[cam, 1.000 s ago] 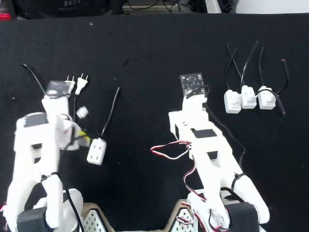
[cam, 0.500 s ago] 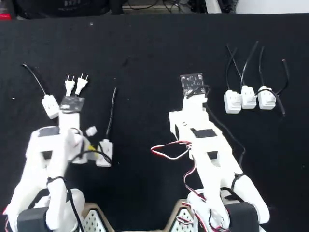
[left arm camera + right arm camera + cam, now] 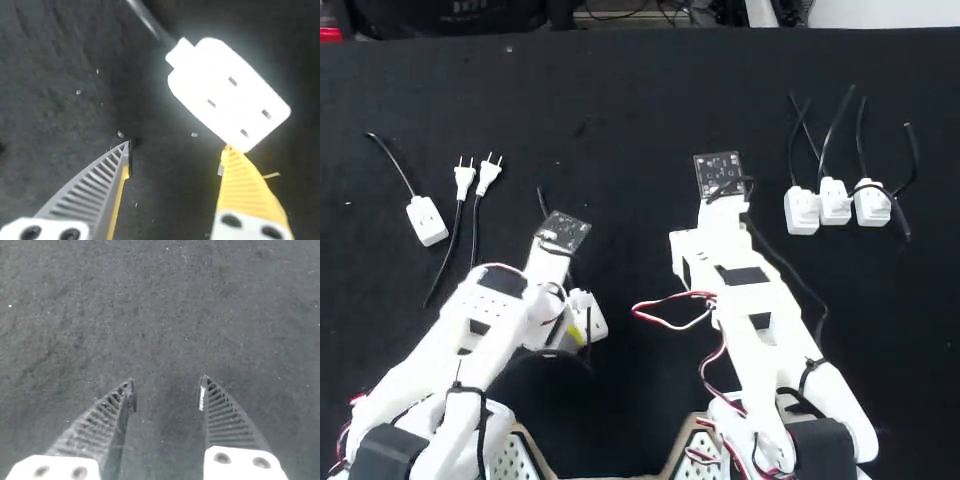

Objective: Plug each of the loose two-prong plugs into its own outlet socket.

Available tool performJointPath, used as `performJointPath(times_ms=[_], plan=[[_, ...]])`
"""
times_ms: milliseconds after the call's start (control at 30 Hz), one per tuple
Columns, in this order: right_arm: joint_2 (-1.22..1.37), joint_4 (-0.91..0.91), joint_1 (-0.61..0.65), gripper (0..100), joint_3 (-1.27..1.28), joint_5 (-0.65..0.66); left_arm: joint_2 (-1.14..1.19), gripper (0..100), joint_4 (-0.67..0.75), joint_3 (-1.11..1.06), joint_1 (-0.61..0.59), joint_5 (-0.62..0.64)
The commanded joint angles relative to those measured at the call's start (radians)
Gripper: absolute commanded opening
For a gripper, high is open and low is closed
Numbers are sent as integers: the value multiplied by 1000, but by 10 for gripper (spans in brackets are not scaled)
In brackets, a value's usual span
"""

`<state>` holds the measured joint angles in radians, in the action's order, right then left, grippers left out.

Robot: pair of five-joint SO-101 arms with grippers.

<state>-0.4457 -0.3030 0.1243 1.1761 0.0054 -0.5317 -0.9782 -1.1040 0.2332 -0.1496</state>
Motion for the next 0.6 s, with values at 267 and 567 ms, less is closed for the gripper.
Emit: performJointPath(times_ms=[267, 567], plan=[[-45, 26, -18, 194, -47, -8, 41, 288, -41, 387, -202, 133], [-41, 26, -17, 194, -47, -6, 448, 289, 199, 463, -124, 299]])
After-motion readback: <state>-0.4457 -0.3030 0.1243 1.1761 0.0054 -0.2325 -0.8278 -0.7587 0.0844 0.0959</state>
